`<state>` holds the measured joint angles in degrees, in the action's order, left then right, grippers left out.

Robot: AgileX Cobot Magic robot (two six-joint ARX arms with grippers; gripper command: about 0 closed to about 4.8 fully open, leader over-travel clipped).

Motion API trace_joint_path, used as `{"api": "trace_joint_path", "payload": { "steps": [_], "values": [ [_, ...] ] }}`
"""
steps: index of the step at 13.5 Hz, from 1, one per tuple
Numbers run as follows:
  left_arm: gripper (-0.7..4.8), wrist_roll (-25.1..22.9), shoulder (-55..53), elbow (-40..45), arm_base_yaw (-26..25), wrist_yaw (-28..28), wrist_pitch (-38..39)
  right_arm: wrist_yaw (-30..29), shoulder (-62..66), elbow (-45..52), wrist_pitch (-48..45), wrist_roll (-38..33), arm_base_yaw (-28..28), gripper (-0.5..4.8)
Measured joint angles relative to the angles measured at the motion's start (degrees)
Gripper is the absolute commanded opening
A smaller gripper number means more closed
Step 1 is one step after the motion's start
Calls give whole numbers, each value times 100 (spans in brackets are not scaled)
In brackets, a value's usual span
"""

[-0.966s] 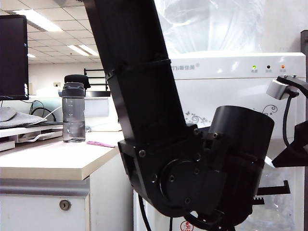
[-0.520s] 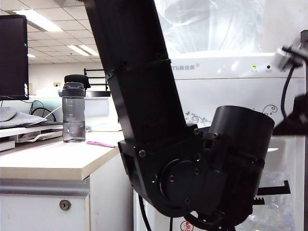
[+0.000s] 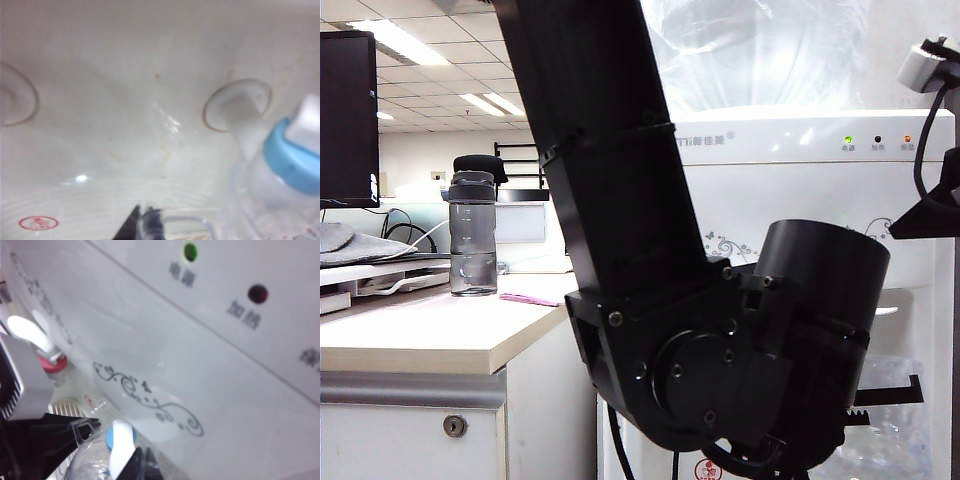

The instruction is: Pick up the plastic mug from the left desk, go to the cold water outlet of the water dispenser, press the vertical switch to get some water, then put the mug back on the desk.

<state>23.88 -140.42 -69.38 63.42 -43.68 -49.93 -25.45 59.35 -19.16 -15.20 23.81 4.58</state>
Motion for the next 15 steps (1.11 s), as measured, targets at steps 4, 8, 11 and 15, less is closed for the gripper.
{"api": "trace_joint_path", "payload": {
  "steps": [4, 8, 11, 15],
  "values": [
    [-6, 0, 0, 0, 0, 0, 0, 15, -208, -149, 125, -44, 0, -1],
    [-6, -153, 0, 0, 0, 109, 2, 15, -232, -358, 208, -87, -2, -1],
    [-6, -155, 0, 0, 0, 168, 24, 17, -232, -468, 249, -90, -2, -1],
    [-6, -155, 2, 0, 0, 223, 138, 15, -243, -522, 227, -90, -2, -1]
  ]
}}
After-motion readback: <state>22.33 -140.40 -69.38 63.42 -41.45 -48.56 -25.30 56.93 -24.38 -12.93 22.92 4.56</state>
